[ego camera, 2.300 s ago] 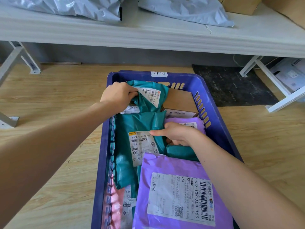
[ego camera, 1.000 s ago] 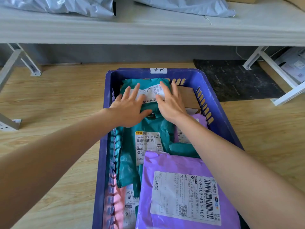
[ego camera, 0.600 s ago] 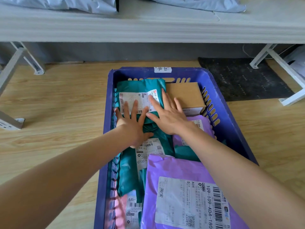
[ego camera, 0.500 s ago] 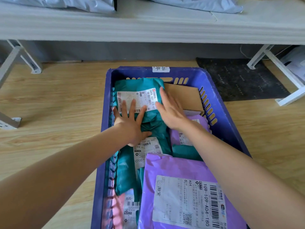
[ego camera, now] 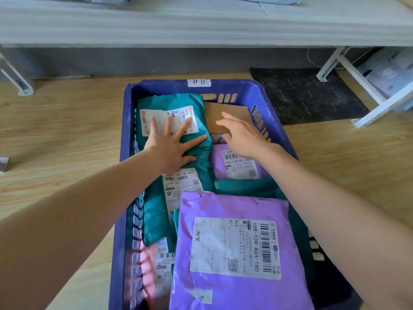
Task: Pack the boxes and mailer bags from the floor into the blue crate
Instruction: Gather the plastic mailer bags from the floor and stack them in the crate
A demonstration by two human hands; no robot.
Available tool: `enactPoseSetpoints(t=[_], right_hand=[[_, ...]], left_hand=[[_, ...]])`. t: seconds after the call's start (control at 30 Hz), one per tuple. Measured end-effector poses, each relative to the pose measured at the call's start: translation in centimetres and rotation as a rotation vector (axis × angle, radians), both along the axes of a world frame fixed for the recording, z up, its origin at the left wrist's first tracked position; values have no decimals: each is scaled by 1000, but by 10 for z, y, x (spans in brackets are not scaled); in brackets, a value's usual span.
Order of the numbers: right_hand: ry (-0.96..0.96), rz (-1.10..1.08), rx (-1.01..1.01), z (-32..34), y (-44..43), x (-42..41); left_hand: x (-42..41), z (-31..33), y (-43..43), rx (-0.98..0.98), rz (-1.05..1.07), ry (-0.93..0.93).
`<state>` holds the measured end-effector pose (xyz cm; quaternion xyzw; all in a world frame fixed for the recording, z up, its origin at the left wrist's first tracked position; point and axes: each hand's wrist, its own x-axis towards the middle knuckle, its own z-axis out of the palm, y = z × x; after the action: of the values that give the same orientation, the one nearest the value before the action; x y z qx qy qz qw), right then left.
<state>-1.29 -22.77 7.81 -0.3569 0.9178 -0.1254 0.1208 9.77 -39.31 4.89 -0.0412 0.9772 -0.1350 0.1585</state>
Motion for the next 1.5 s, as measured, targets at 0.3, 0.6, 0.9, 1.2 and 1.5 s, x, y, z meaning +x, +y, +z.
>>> enactPoseSetpoints(t=[0.3, 0.6, 0.9, 1.2, 1.5], right_hand=[[-673, 165, 223, 62, 30, 71], [-453, 126, 444, 53, 33, 97], [-466, 148, 431, 48, 31, 98], [-276, -432, -602, 70, 35, 20], [136, -652, -447, 40, 32, -14]], left_hand=[[51, 40, 20, 450, -164, 286], [76, 61, 38, 739, 166, -127], [85, 47, 39, 891, 123, -86], [49, 72, 27, 980, 541, 527], [33, 41, 36, 878, 415, 469]])
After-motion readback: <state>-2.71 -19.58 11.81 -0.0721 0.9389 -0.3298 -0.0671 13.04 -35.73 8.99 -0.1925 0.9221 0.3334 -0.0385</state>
